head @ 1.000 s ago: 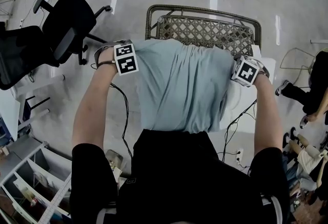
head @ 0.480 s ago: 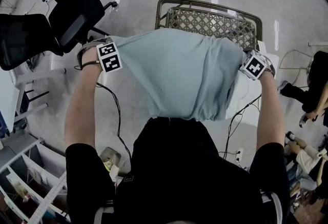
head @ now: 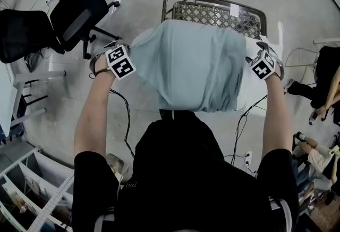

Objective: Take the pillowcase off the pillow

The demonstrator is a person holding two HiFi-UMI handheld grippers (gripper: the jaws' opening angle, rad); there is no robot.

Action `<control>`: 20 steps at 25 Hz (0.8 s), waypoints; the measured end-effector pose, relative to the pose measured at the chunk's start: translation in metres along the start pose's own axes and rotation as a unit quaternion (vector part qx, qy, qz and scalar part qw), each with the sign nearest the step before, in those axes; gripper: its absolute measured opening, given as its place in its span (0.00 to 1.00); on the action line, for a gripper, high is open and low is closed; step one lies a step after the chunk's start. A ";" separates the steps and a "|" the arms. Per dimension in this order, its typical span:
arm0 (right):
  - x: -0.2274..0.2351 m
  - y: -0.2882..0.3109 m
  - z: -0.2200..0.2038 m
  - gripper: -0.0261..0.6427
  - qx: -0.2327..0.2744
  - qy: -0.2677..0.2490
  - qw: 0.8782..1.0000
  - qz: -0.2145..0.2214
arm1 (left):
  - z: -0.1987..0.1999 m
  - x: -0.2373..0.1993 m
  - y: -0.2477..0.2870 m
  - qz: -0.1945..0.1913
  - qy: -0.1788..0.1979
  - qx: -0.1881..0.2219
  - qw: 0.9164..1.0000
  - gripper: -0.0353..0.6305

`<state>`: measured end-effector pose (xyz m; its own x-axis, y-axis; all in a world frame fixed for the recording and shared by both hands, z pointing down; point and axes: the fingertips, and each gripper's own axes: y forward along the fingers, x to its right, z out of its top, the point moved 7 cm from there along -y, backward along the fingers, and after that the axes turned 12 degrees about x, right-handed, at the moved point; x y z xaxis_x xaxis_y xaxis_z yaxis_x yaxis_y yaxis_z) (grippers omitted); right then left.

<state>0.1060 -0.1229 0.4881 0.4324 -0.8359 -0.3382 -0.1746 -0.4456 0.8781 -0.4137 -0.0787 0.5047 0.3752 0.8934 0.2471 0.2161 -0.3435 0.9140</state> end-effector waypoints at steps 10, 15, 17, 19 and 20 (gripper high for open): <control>-0.103 -0.044 -0.001 0.57 0.033 0.030 0.999 0.003 | 0.053 0.122 -0.002 -0.098 0.099 0.090 0.986 0.36; -0.141 -0.058 -0.034 0.57 0.006 0.053 0.998 0.024 | 0.053 0.144 0.026 -0.105 0.122 0.101 0.982 0.45; -0.150 -0.065 -0.046 0.57 0.004 0.063 0.997 0.037 | 0.054 0.142 0.038 -0.105 0.113 0.099 0.983 0.45; -0.155 -0.073 -0.058 0.57 -0.010 0.073 0.995 0.065 | 0.058 0.140 0.050 -0.108 0.105 0.096 0.984 0.45; -0.158 -0.076 -0.064 0.59 -0.020 0.077 0.993 0.087 | 0.060 0.139 0.056 -0.111 0.102 0.094 0.984 0.45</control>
<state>0.1078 0.0642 0.4964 0.5290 -0.8390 -0.1278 -0.2243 -0.2835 0.9324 -0.2951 0.0092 0.5706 0.1147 0.9855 0.1248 0.4422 -0.1632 0.8820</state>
